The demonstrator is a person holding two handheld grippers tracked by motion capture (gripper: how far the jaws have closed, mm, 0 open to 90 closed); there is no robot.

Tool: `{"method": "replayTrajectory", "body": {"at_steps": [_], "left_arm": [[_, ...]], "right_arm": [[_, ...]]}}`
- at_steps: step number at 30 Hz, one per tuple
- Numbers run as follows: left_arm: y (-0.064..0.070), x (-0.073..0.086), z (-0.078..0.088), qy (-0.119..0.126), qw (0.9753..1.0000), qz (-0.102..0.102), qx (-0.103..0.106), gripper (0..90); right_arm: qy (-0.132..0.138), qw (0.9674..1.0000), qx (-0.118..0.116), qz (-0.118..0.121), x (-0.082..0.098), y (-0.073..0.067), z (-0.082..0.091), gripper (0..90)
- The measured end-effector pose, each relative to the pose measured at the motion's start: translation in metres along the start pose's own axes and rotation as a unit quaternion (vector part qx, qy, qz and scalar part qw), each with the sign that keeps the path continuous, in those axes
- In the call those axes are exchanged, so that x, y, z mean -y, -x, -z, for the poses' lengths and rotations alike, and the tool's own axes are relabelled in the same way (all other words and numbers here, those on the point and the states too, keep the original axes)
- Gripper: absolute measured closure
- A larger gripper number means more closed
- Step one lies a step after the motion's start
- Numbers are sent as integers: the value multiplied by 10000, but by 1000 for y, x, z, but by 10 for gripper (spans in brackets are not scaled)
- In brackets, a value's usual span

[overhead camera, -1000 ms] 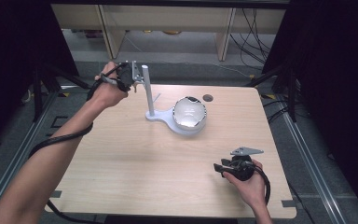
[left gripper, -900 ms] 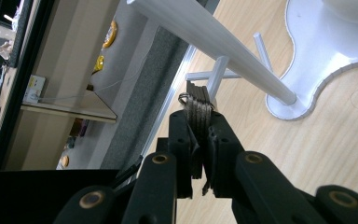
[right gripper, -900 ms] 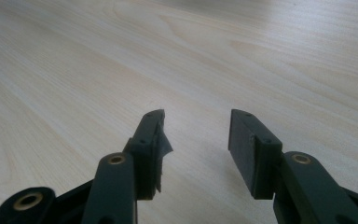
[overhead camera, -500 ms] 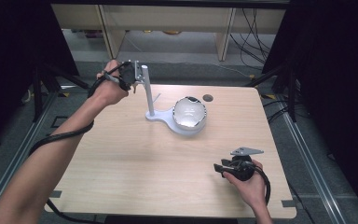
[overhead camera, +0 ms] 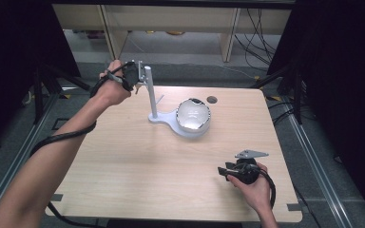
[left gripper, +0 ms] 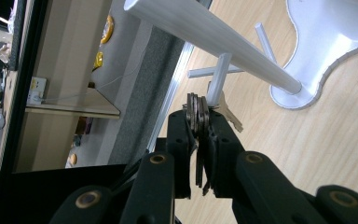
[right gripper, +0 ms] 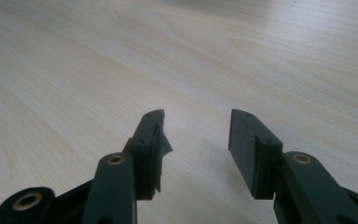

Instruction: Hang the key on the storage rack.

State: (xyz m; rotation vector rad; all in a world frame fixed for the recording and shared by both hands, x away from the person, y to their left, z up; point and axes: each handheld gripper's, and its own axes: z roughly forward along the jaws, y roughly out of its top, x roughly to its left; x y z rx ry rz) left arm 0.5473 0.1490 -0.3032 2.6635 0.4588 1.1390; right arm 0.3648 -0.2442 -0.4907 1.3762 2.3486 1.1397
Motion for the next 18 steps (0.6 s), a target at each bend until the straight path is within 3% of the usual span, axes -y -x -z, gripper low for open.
{"method": "replayTrajectory", "body": {"at_steps": [4,5,9,11,12,18], "left_arm": [[-1,-2,1,44,10000,9,6,788],[-1,-2,1,51,10000,0,-4,789],[-2,-4,1,64,10000,19,-36,798],[-3,-3,2,73,9999,99,-65,796],[-4,-2,2,89,9998,133,-68,795],[-6,5,8,201,9991,365,-121,779]], "right_arm": [[-5,10000,-1,11,0,0,0,560],[-110,9998,42,-139,0,-1,1,560],[-2,10000,9,22,0,0,1,560],[-102,9999,24,-123,0,-1,2,560],[3,10000,31,2,1,0,2,560],[2,10000,18,-13,0,1,2,559]]}}
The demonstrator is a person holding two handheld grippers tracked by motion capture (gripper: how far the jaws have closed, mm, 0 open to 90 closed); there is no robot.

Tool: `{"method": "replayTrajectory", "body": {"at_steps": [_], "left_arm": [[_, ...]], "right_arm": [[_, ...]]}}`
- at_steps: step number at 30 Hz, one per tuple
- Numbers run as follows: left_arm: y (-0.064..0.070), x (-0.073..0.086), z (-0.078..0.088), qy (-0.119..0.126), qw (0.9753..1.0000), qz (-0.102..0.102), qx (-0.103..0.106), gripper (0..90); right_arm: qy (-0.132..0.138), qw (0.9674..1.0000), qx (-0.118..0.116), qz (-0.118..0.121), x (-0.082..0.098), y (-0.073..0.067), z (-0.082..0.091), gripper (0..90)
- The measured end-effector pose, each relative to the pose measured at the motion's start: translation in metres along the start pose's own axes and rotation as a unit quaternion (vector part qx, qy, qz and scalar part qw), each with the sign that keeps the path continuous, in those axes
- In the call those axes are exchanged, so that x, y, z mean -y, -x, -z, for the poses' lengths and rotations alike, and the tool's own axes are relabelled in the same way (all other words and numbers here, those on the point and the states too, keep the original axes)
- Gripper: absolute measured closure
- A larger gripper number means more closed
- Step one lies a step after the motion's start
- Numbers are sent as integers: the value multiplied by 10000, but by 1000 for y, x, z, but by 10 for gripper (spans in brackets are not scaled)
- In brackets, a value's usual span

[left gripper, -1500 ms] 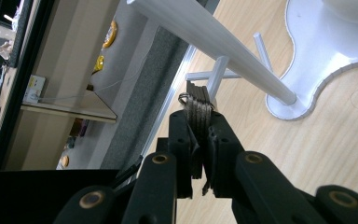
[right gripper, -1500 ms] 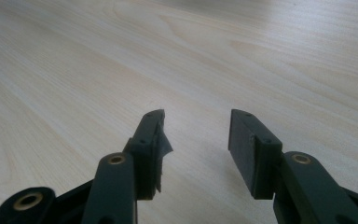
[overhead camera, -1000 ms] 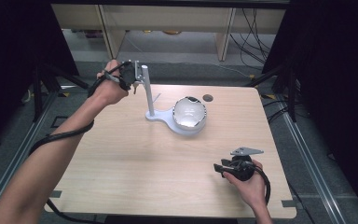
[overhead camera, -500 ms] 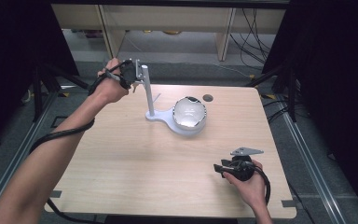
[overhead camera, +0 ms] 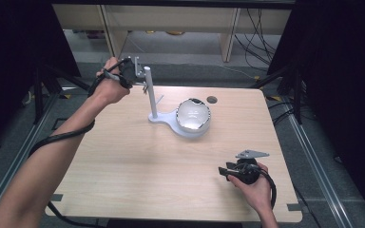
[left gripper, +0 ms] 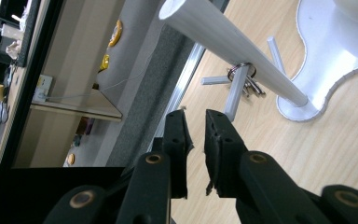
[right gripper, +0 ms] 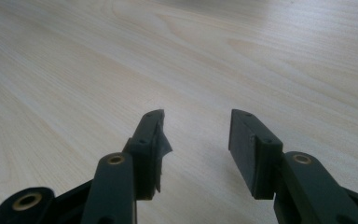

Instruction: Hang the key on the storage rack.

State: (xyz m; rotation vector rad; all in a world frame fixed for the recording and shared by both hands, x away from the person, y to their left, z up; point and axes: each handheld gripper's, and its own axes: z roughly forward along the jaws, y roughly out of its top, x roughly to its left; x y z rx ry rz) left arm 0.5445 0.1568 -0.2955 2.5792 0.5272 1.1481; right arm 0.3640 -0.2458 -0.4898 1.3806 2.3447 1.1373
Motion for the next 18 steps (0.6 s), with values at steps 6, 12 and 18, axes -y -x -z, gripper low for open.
{"method": "replayTrajectory", "body": {"at_steps": [6,12,18], "left_arm": [[2,8,4,144,9995,279,27,745],[4,16,8,220,9988,437,20,712],[9,26,13,375,9970,673,49,638]], "right_arm": [[-9,9999,102,2,0,-2,1,554],[-5,10000,39,-75,1,-3,-1,546],[-13,9999,59,-99,1,-3,0,542]]}}
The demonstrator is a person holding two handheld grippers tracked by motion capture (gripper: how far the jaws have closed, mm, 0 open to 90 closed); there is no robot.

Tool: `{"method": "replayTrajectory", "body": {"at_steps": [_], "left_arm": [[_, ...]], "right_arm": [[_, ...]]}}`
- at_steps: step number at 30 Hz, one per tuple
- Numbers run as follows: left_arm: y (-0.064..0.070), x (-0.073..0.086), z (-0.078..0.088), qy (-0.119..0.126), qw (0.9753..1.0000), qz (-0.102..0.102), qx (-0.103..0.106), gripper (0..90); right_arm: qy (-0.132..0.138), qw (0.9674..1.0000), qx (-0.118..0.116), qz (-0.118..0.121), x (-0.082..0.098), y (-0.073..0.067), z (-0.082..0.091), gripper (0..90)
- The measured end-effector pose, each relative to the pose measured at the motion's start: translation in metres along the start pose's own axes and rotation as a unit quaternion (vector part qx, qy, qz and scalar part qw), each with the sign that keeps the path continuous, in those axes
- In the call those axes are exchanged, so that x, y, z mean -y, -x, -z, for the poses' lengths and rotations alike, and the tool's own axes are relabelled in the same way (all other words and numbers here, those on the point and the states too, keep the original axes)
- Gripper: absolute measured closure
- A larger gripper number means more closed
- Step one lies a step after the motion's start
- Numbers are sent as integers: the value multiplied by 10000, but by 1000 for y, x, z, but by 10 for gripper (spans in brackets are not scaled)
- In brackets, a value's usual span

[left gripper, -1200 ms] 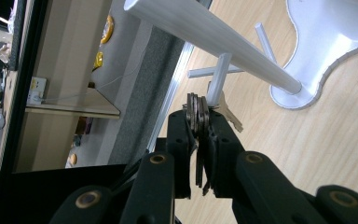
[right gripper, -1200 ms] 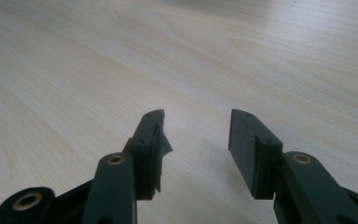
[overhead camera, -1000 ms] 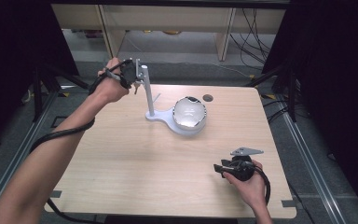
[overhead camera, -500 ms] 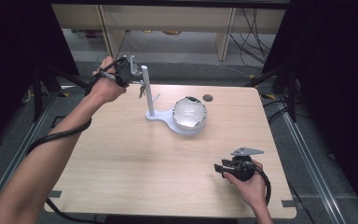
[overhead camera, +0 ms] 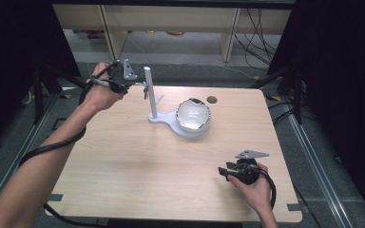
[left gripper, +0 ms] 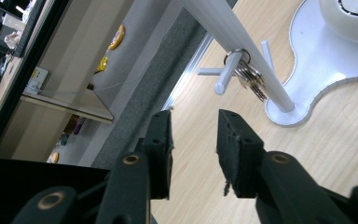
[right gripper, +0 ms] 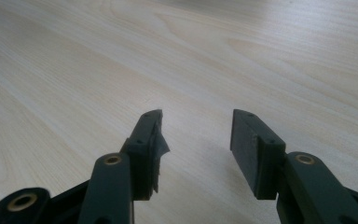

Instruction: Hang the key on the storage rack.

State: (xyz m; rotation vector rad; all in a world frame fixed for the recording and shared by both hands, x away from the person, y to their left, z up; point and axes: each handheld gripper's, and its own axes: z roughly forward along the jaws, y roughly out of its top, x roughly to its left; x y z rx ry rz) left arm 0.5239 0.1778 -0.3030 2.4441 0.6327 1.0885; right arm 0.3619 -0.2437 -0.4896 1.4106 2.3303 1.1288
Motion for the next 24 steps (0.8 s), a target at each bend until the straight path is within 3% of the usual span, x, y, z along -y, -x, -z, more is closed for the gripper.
{"method": "replayTrajectory", "body": {"at_steps": [1,5,6,8,17,21,22,24], "left_arm": [[1,2,1,54,10000,57,8,621],[4,10,4,141,9996,249,82,553],[6,16,5,249,9988,419,74,535],[9,22,7,315,9979,553,109,506],[22,48,16,476,9943,934,211,424],[36,65,22,702,9903,1159,296,409],[39,69,24,703,9899,1197,286,406],[44,77,24,776,9876,1326,309,398]], "right_arm": [[-43,10000,-74,-29,0,0,1,542],[56,9999,41,112,0,3,1,539],[45,9999,70,117,0,3,1,539],[50,9999,71,117,0,3,1,536],[82,9999,12,112,0,3,0,529],[89,9998,112,122,0,3,1,526],[104,9999,20,115,1,3,0,526],[88,10000,14,-38,1,0,0,525]]}}
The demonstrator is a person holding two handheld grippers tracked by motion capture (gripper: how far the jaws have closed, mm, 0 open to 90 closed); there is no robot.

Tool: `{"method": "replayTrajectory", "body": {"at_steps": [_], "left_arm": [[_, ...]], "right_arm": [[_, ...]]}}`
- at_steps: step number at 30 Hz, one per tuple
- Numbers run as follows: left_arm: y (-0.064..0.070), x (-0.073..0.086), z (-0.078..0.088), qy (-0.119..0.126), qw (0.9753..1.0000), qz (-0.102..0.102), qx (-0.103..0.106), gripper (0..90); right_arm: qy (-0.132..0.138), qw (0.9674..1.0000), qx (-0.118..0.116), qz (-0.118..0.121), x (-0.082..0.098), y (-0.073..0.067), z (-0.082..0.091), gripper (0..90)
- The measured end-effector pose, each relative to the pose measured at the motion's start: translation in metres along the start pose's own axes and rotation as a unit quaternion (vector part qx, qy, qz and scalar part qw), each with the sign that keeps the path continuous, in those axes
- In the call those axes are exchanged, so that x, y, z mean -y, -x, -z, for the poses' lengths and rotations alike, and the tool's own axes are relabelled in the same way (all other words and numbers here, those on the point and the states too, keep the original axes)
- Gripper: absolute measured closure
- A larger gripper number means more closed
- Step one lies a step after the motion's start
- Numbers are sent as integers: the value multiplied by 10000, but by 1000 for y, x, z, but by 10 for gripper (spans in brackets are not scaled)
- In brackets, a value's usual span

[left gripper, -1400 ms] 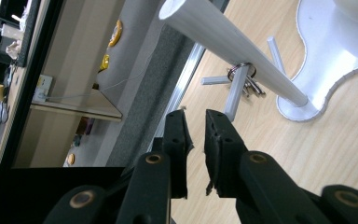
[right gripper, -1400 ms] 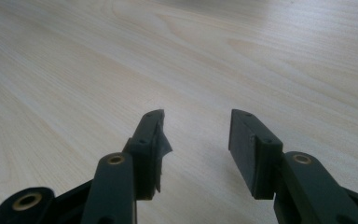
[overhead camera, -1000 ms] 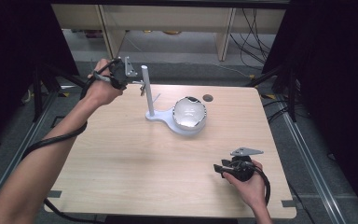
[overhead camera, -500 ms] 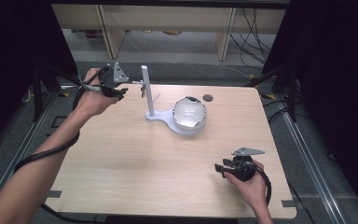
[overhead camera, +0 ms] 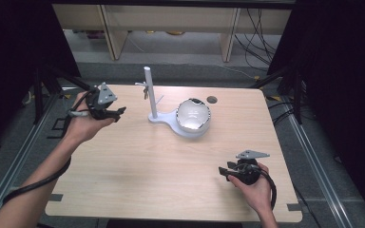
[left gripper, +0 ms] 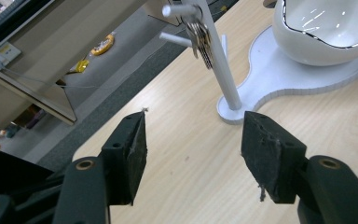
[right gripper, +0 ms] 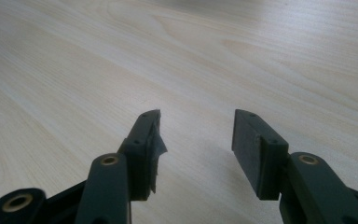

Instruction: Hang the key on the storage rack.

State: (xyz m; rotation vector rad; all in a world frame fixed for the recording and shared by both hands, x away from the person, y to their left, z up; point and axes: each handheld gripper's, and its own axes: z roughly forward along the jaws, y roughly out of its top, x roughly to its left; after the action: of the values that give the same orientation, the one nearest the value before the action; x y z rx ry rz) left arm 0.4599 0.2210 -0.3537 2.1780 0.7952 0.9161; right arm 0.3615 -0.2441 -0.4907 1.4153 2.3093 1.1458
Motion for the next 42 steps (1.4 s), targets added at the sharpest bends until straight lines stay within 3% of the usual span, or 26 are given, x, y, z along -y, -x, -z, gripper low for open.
{"method": "replayTrajectory", "body": {"at_steps": [2,7,8,12,15,17,20,23,26,27,29,32,35,36,37,38,40,41,42], "left_arm": [[4,9,2,18,10000,77,10,389],[12,30,3,114,9998,155,69,375],[17,42,4,68,9997,221,78,373],[28,65,3,73,9987,494,55,369],[33,76,4,57,9984,557,23,365],[39,93,4,53,9980,622,1,364],[47,110,4,113,9962,865,10,358],[50,121,4,105,9957,924,8,351],[59,143,1,153,9919,1257,59,347],[62,148,1,164,9909,1337,16,346],[67,156,0,201,9896,1426,67,343],[73,165,0,292,9867,1598,100,337],[77,173,-1,424,9842,1717,104,335],[78,175,-2,467,9837,1733,89,335],[78,175,-2,467,9837,1733,89,334],[80,177,-3,511,9822,1804,111,334],[86,183,-5,529,9818,1825,81,333],[88,183,-4,538,9824,1786,8,340],[89,182,-3,612,9827,1751,-28,335]], "right_arm": [[45,9998,16,179,0,3,0,525],[53,9999,-2,147,0,3,0,524],[13,9998,101,157,0,3,2,523],[-2,9999,44,122,0,3,1,521],[14,9998,52,184,0,4,1,520],[-9,9999,42,134,0,3,1,519],[-12,9998,84,158,1,3,1,518],[-23,9999,65,133,1,3,1,518],[5,9998,76,165,1,3,1,517],[22,9999,-23,125,1,3,-1,517],[13,9997,110,215,1,3,1,515],[35,9997,109,219,1,4,1,514],[99,9997,106,216,2,3,1,513],[132,9999,30,58,3,1,-1,513],[132,9999,30,58,3,1,-1,513],[63,9999,58,65,3,1,1,513],[108,9998,89,131,3,3,1,513],[135,9999,60,45,4,2,0,512],[172,9996,100,191,4,4,1,512]]}}
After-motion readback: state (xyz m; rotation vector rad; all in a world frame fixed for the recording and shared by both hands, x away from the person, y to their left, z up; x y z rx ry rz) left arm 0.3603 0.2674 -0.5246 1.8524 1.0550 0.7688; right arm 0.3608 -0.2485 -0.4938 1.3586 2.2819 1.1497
